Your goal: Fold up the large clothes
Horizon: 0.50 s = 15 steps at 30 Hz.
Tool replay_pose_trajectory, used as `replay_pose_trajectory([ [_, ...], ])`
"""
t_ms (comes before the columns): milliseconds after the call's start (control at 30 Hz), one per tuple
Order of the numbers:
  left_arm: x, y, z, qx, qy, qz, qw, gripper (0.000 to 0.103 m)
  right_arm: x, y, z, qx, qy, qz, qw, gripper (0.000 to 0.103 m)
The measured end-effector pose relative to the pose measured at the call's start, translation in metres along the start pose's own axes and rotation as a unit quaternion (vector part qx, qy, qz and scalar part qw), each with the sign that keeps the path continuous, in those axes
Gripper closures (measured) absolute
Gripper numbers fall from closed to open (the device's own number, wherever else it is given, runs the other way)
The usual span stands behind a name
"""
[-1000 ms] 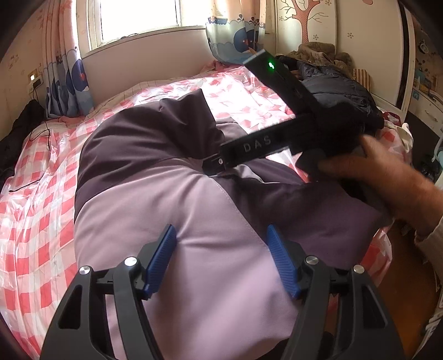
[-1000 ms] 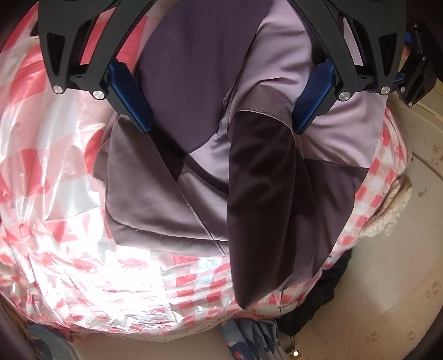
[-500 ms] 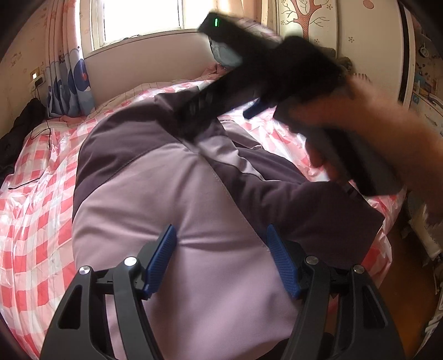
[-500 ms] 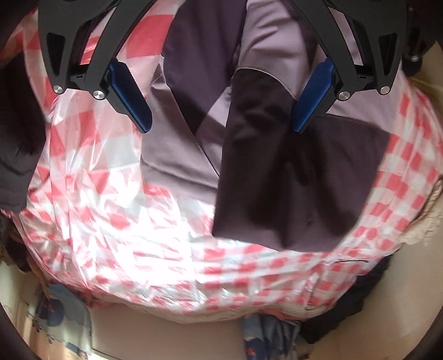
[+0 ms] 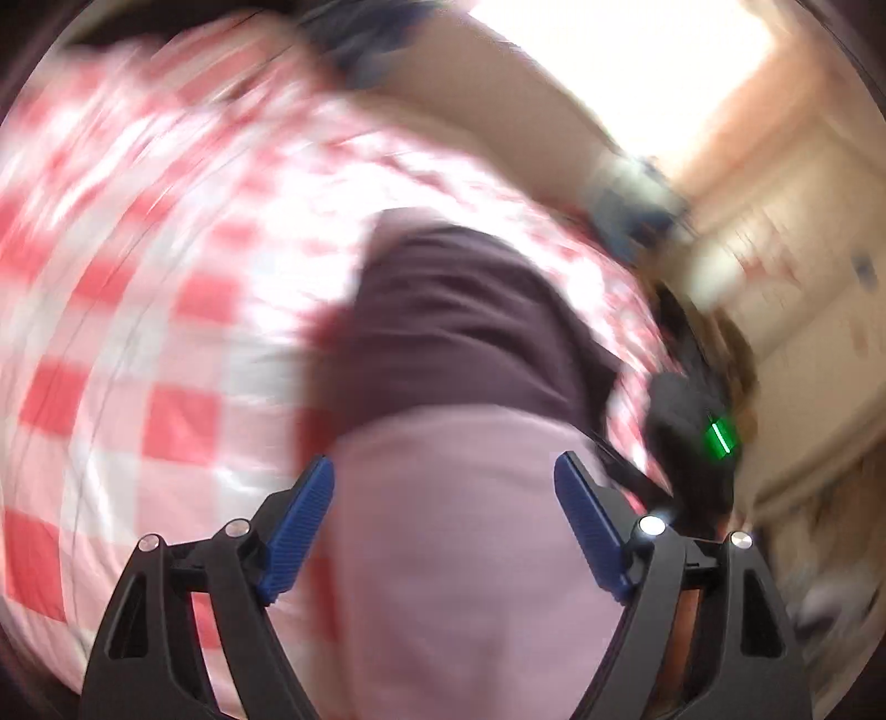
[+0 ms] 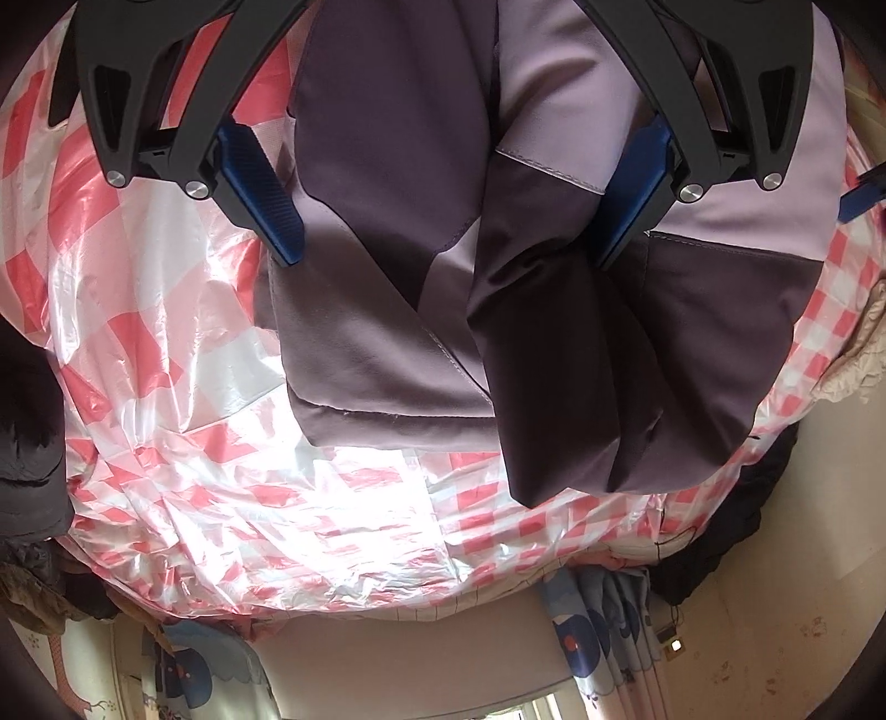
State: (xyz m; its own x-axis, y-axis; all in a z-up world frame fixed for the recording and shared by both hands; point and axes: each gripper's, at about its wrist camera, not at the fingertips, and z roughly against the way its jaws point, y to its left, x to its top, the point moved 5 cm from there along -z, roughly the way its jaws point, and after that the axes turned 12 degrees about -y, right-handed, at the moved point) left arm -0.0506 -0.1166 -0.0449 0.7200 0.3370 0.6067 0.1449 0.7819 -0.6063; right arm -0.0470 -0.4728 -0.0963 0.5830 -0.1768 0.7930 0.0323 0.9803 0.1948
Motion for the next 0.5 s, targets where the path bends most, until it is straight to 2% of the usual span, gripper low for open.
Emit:
replay_pose_trajectory([
  [67,0.002,0.017,-0.023,0.019,0.023,0.014,0.9995,0.025,-0.001,-0.001,0.001,0.000,-0.006,-0.004,1.000,0.006],
  [133,0.000,0.023,-0.047,0.001,0.049,0.035,0.9982,0.015,-0.001,-0.003,-0.001,0.001,-0.008,-0.006,1.000,0.006],
  [167,0.001,0.027,-0.055,-0.002,0.052,0.056,0.9971,0.006,-0.001,-0.005,-0.002,0.002,-0.007,-0.013,1.000,0.006],
  [267,-0.007,0.023,-0.081,-0.079,0.103,0.117,0.9846,0.006,-0.003,-0.012,-0.005,0.024,-0.015,-0.046,0.999,0.006],
  [300,-0.009,0.013,-0.084,-0.086,0.110,0.092,0.9859,0.006,-0.005,-0.013,-0.005,0.034,-0.021,-0.057,0.998,0.006],
  [333,-0.012,-0.003,-0.082,-0.076,0.108,0.037,0.9906,0.006,-0.006,-0.015,-0.006,0.042,-0.024,-0.067,0.997,0.006],
  [400,-0.018,-0.023,-0.074,-0.067,0.102,-0.030,0.9920,0.006,-0.007,-0.016,-0.004,0.052,-0.036,-0.081,0.995,0.006],
  [500,-0.020,-0.035,-0.052,-0.063,0.070,-0.075,0.9928,0.008,-0.010,-0.009,0.005,0.074,-0.058,-0.100,0.991,0.006],
])
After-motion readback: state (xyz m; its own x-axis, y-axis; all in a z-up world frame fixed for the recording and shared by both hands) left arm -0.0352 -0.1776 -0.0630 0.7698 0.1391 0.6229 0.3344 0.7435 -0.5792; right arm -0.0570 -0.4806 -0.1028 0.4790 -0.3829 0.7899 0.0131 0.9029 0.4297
